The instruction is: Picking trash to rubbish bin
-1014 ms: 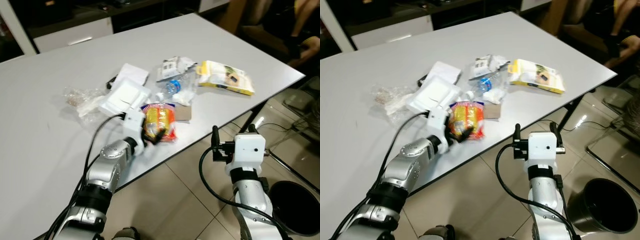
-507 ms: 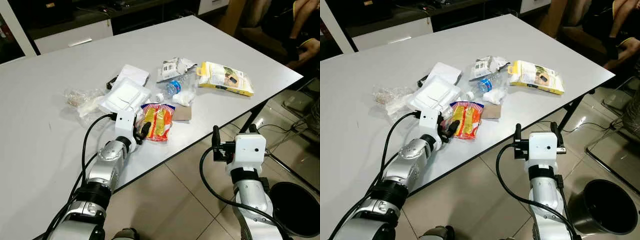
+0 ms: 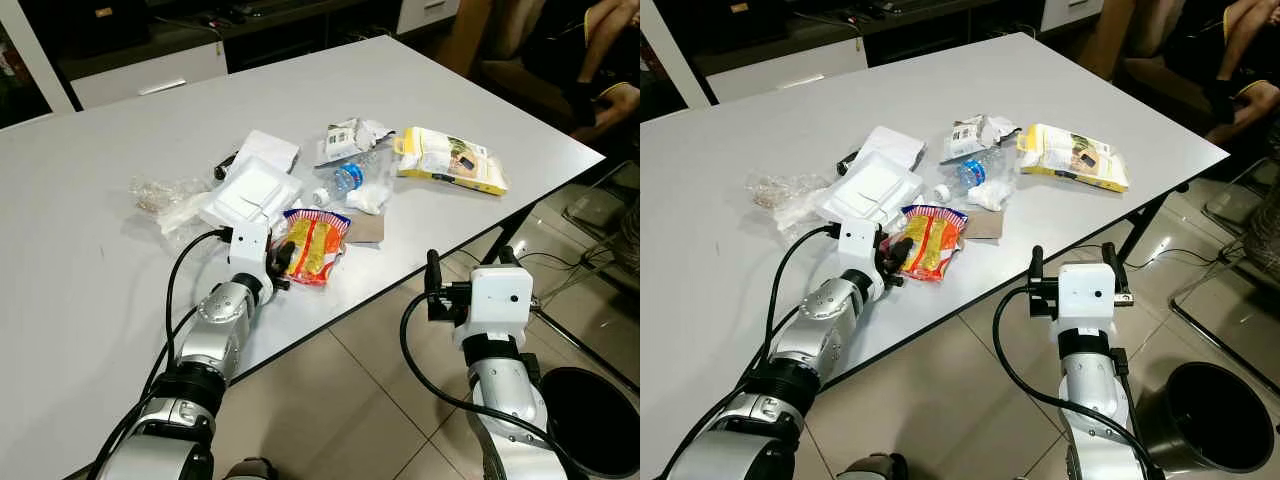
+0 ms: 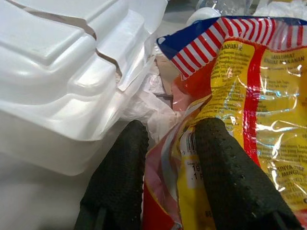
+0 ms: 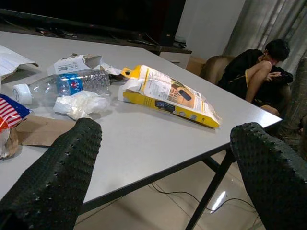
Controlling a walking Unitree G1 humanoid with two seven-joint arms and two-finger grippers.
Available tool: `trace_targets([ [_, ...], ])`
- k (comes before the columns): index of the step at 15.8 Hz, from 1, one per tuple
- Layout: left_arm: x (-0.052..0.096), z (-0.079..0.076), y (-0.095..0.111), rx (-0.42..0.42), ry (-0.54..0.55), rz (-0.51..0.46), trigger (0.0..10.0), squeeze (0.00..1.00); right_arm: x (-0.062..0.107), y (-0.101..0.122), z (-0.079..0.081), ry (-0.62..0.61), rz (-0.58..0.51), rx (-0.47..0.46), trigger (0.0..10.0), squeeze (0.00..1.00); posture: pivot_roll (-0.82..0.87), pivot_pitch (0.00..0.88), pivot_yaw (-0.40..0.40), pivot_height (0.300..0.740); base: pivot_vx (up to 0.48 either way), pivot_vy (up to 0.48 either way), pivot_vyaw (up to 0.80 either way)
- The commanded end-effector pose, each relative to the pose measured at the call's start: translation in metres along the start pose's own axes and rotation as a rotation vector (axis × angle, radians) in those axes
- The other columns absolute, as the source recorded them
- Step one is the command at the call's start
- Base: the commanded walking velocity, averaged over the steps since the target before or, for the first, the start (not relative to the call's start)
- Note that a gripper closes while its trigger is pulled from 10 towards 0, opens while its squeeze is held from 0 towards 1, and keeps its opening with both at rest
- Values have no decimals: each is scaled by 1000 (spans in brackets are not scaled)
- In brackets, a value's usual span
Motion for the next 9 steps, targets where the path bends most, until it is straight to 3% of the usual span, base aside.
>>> trace_targets([
  [1, 0, 0, -5, 17, 6, 19, 0, 0, -2, -2, -2, -7, 4, 11, 10000, 0, 142, 82, -16, 740, 0, 0, 0],
  [9, -2, -30, 20, 56, -173, -120, 0, 0, -4, -2, -2, 5, 1, 15, 10000, 0, 148, 80, -30, 740, 0, 0, 0],
])
Point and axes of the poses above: a point about 5 cm out from each wrist's last joint towards the gripper, its own x axis pointing back from the gripper into the wrist, its own y axis along the axis of the wrist's last joint, z = x × y, the point moved 1 cm from there along -x, pointing out of the wrist towards the gripper, and after that the axes turned 10 degrees about x, right-handed, at the moved point
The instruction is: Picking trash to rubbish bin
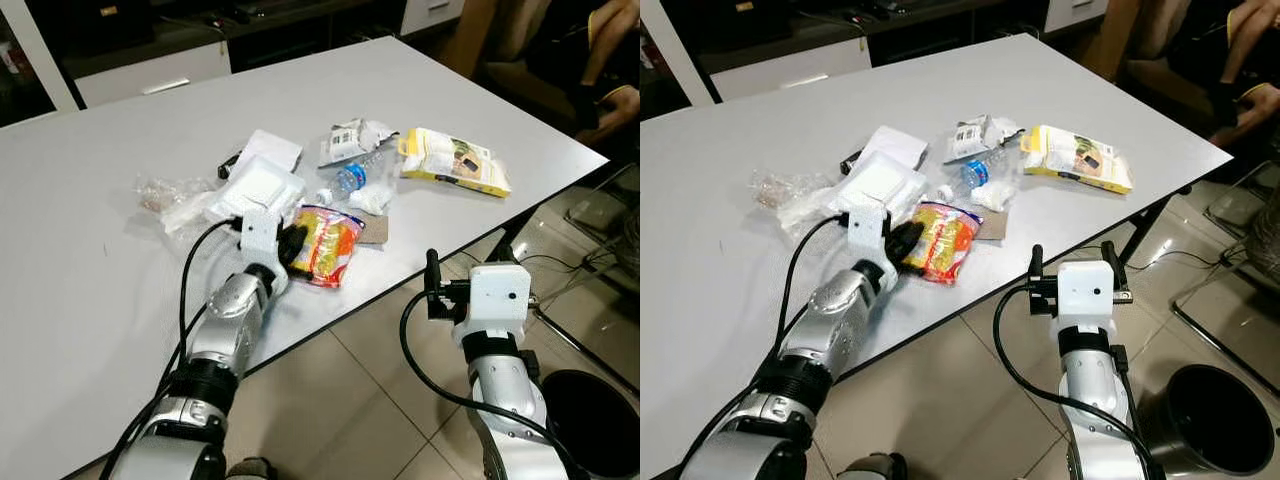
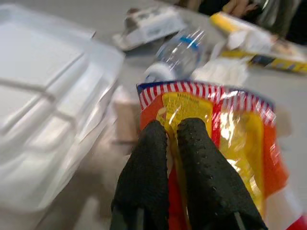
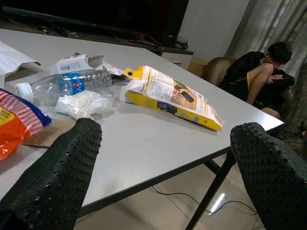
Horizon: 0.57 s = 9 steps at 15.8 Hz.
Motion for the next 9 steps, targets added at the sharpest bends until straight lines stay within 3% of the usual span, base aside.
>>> trace_targets([
  [1, 0, -9, 6, -16, -50, -44, 0, 0, -1, -1, -2, 2, -1, 6, 10000, 0, 149, 80, -32, 740, 0, 0, 0],
  [4, -3, -17, 29, -50, -60, -147, 0, 0, -2, -2, -2, 5, -2, 8, 10000, 0, 150, 77, -34, 740, 0, 0, 0],
  [9, -3, -14, 35, -61, -45, -160, 0, 0, -2, -2, -3, 6, -3, 12, 10000, 0, 147, 75, -34, 740, 0, 0, 0],
])
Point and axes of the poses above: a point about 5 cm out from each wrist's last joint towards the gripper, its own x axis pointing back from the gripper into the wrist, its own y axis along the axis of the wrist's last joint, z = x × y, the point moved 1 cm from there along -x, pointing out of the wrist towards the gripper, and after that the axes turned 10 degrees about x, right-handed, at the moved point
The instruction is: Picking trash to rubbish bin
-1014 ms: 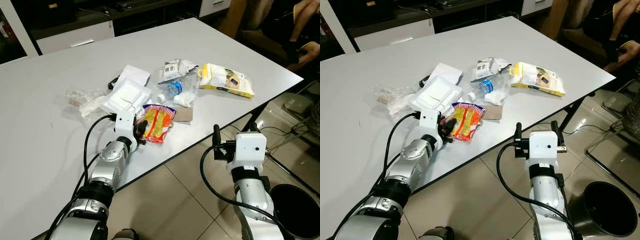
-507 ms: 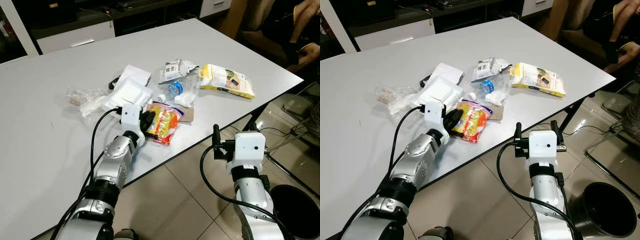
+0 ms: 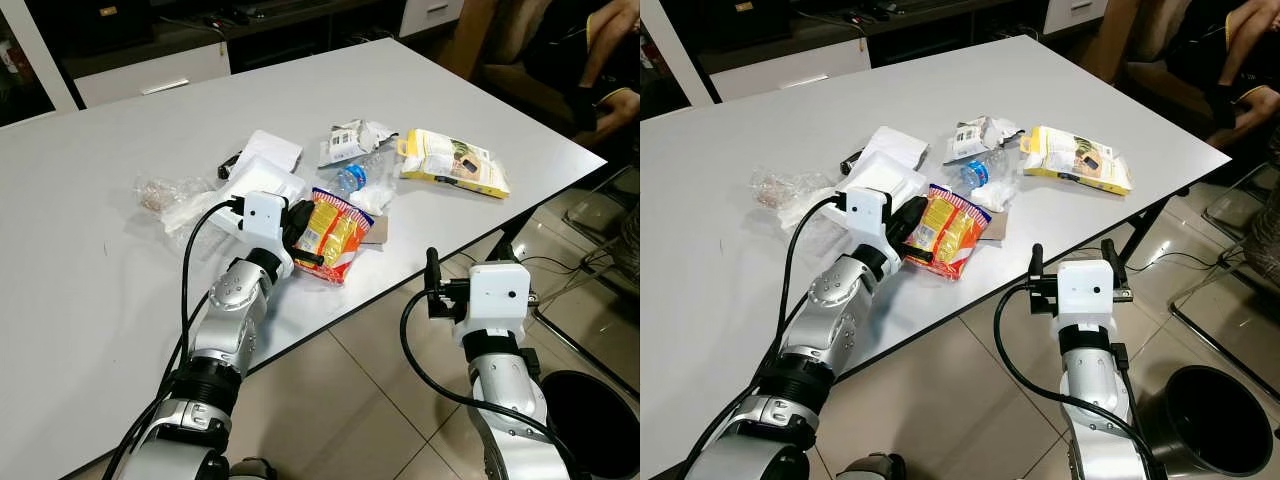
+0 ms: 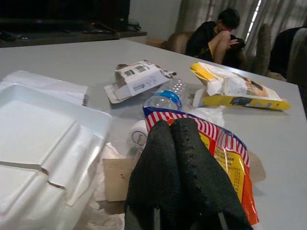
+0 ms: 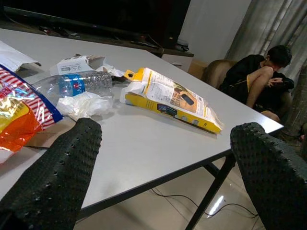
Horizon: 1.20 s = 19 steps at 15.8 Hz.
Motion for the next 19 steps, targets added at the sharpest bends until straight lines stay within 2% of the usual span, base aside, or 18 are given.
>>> trace_targets([
  [1, -4, -1, 14, -24, 3, -50, 0, 0, -1, -2, -2, 2, 2, 3, 10000, 0, 147, 74, -35, 740, 0, 0, 0],
  [3, -6, 0, 26, -60, 35, -104, 0, 0, -1, -2, -2, 3, 1, 6, 10000, 0, 147, 73, -37, 740, 0, 0, 0],
  [4, -8, 3, 38, -101, 73, -158, 0, 0, -1, -2, -2, 4, 0, 7, 10000, 0, 147, 72, -38, 740, 0, 0, 0],
  [6, -10, 8, 54, -131, 133, -215, 0, 0, -1, -3, -2, 8, 3, 8, 10000, 0, 147, 72, -38, 740, 0, 0, 0],
  [10, -5, 13, 58, -184, 160, -228, 0, 0, 1, -10, -3, -2, 43, -12, 10000, 0, 155, 92, -43, 740, 0, 0, 0],
  [13, 2, 16, 61, -222, 155, -226, 0, 0, -2, -28, -3, 19, 121, -20, 10000, 0, 175, 124, -32, 740, 0, 0, 0],
  [16, 13, 18, 56, -238, 137, -191, 0, 0, -11, -41, -1, 78, 170, -51, 10000, 0, 200, 166, -17, 740, 0, 0, 0],
  [19, 23, 18, 51, -247, 121, -159, 0, 0, -24, -42, 0, 129, 149, -46, 10000, 0, 223, 185, -10, 740, 0, 0, 0],
])
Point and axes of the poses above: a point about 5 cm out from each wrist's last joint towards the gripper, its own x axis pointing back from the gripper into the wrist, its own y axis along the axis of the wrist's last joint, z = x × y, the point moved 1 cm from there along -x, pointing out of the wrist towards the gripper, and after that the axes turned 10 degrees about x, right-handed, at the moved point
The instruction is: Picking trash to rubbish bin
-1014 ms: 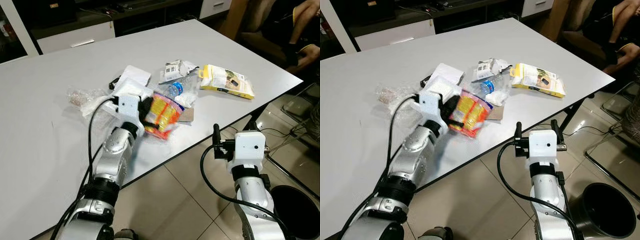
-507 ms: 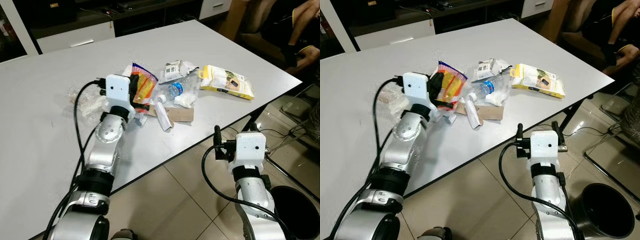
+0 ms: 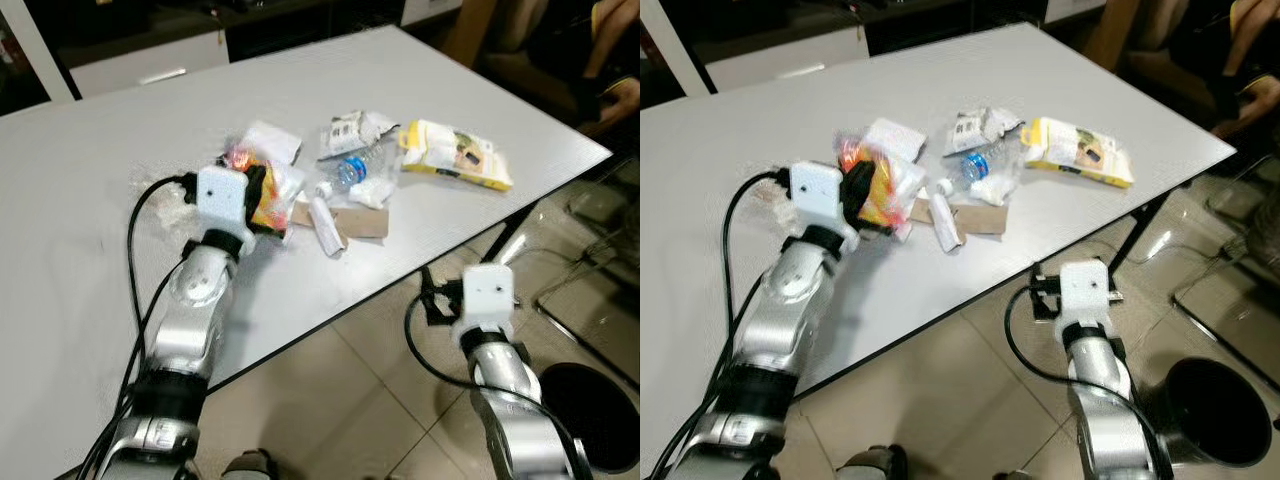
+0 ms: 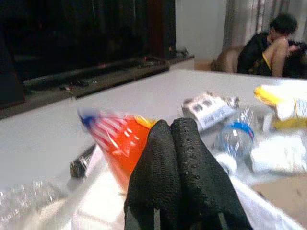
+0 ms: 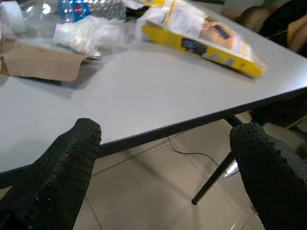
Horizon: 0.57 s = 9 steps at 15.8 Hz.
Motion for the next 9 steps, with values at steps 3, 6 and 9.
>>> trace_targets([
  [3, 5, -1, 6, -23, -23, 5, 0, 0, -15, 11, -2, 62, -55, -5, 10000, 0, 251, 202, -11, 740, 0, 0, 0],
  [6, 9, 1, 7, -29, -13, 16, 0, 0, -25, 22, 6, 135, -95, 10, 10000, 0, 264, 209, -18, 740, 0, 0, 0],
  [9, 11, -1, 7, -23, -6, 26, 0, 0, -29, 20, 15, 191, -85, -35, 10000, 0, 266, 209, -21, 740, 0, 0, 0],
])
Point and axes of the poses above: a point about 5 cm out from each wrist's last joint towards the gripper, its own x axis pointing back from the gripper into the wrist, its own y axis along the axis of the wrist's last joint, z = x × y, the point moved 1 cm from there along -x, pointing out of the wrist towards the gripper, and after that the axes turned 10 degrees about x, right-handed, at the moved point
